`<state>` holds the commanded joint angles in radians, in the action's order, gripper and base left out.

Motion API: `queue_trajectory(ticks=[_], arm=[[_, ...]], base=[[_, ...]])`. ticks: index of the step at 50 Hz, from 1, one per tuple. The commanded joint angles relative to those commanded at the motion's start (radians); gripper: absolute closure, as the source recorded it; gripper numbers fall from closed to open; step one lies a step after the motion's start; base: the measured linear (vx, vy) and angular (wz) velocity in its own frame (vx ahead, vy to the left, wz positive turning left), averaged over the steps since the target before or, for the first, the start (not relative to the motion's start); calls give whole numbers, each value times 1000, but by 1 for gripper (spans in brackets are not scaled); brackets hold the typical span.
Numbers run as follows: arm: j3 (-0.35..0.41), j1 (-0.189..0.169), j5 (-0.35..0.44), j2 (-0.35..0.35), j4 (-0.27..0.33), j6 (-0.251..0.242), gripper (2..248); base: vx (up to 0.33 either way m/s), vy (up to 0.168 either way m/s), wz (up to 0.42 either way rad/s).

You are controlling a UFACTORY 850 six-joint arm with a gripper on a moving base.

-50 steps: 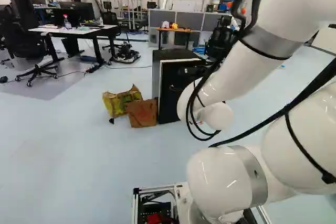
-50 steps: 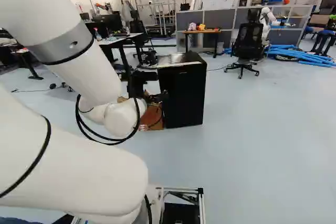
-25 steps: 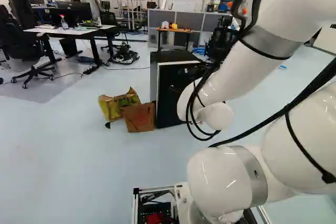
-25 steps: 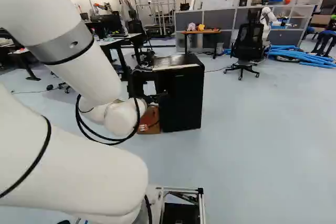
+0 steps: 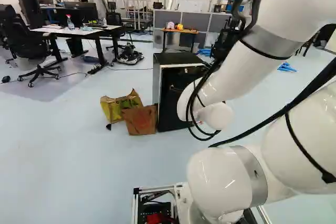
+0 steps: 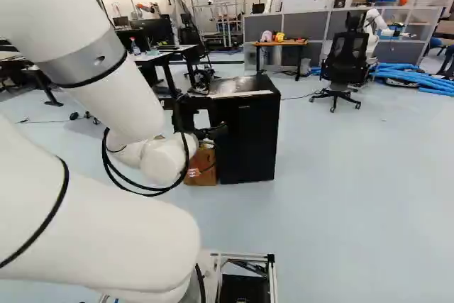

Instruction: Grab a drink from the fridge

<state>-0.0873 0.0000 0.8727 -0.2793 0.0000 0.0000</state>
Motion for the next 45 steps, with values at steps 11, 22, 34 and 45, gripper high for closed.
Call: queue_trajectory(ticks=[11, 22, 34, 45], arm=[[0, 0, 0, 0, 0, 0, 3], [0, 0, 0, 0, 0, 0, 3], [0, 0, 0, 0, 0, 0, 3], [0, 0, 0, 0, 0, 0, 3]], base=[[96, -35, 115], [93, -33, 115], [87, -34, 117], [83, -32, 118]])
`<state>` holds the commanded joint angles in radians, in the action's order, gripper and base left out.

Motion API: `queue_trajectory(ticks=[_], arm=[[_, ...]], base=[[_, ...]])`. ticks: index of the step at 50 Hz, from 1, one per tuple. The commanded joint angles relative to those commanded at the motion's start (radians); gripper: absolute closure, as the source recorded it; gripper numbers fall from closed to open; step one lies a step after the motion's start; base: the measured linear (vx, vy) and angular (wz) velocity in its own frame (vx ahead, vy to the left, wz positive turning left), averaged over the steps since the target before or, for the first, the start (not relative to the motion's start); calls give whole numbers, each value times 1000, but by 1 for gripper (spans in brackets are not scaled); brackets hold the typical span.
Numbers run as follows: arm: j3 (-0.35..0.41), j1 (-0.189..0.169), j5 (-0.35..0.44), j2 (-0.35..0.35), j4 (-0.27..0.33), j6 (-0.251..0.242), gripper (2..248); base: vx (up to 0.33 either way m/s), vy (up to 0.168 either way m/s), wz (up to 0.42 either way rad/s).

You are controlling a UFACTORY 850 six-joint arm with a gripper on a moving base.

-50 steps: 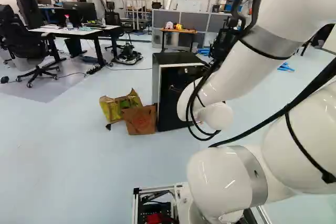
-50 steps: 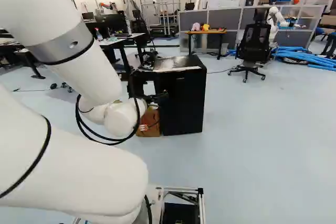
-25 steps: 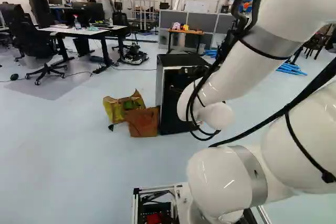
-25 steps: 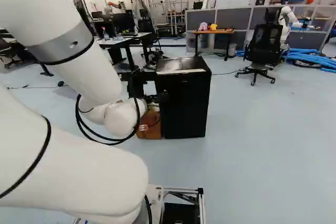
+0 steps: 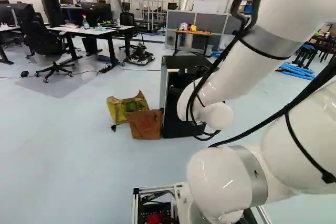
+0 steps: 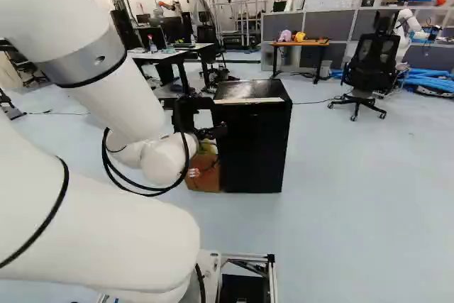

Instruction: Grab a drink from the fridge

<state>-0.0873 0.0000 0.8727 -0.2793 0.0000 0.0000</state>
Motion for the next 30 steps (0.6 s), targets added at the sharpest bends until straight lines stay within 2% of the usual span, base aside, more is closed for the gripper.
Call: queue_trajectory(ticks=[30], arm=[[0, 0, 0, 0, 0, 0, 3]], base=[[69, -37, 21]])
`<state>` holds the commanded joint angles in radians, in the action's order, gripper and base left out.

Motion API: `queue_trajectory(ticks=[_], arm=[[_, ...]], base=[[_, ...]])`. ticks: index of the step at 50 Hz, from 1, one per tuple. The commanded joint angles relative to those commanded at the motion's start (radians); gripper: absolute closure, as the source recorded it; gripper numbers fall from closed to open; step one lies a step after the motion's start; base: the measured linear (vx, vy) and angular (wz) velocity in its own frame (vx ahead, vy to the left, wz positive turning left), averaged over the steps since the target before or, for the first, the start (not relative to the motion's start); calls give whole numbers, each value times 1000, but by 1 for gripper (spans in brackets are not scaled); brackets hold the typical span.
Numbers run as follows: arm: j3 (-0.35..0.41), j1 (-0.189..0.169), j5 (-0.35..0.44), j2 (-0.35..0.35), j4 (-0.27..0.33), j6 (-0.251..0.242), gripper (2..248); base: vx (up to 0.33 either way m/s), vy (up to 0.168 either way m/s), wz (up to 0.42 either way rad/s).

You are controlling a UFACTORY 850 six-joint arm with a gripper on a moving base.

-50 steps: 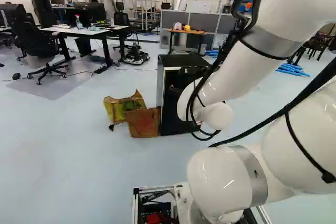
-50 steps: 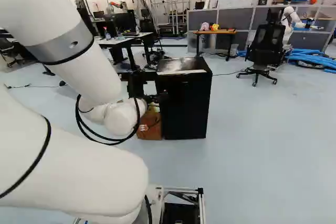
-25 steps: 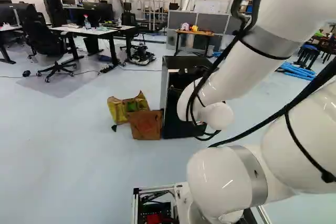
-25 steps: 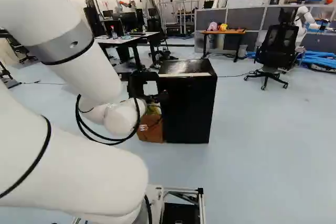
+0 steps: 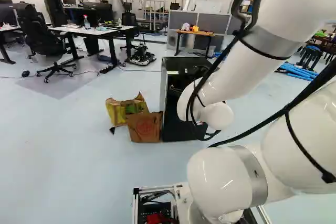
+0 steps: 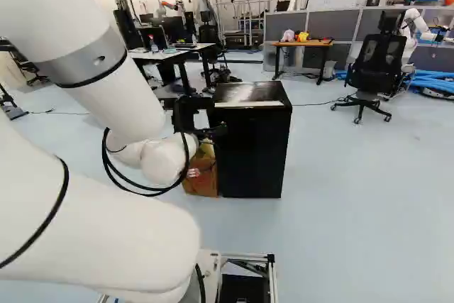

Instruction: Grab a drink from the fridge

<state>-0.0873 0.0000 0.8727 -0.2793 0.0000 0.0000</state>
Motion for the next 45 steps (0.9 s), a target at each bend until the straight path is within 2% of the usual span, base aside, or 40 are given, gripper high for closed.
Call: queue_trajectory(ticks=[45], arm=[[0, 0, 0, 0, 0, 0, 3]], base=[[46, -4, -5]])
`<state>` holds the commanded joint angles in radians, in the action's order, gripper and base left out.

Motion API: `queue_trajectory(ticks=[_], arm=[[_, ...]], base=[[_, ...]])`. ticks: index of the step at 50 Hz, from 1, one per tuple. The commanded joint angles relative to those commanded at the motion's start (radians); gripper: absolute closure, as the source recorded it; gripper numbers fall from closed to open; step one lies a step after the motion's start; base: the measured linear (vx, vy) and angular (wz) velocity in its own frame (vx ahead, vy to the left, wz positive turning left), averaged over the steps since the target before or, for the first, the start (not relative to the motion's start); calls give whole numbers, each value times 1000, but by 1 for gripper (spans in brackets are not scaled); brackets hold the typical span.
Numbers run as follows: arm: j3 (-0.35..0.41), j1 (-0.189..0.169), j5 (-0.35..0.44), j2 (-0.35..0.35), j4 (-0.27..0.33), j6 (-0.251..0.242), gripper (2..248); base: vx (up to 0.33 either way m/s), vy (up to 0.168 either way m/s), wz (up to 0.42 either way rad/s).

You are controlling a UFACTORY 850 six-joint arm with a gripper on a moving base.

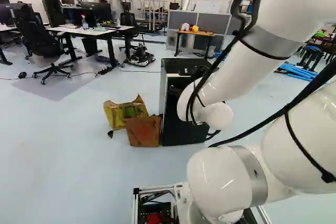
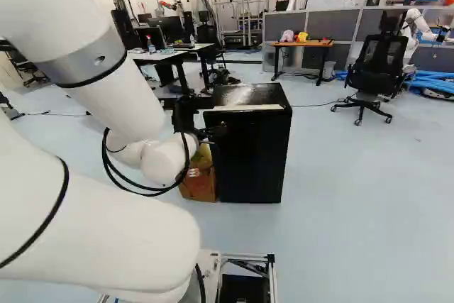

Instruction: Grab a drink from the fridge

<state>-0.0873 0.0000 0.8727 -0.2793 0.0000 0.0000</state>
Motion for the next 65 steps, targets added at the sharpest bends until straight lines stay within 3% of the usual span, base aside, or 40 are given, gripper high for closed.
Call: queue_trajectory(ticks=[29, 43, 65], arm=[[-7, 9, 0, 8, 0, 0, 3], [-50, 42, 2, 58, -9, 0, 3], [-118, 113, 3, 134, -88, 0, 3]], base=[[0, 0, 0], [0, 0, 0], [0, 0, 0]])
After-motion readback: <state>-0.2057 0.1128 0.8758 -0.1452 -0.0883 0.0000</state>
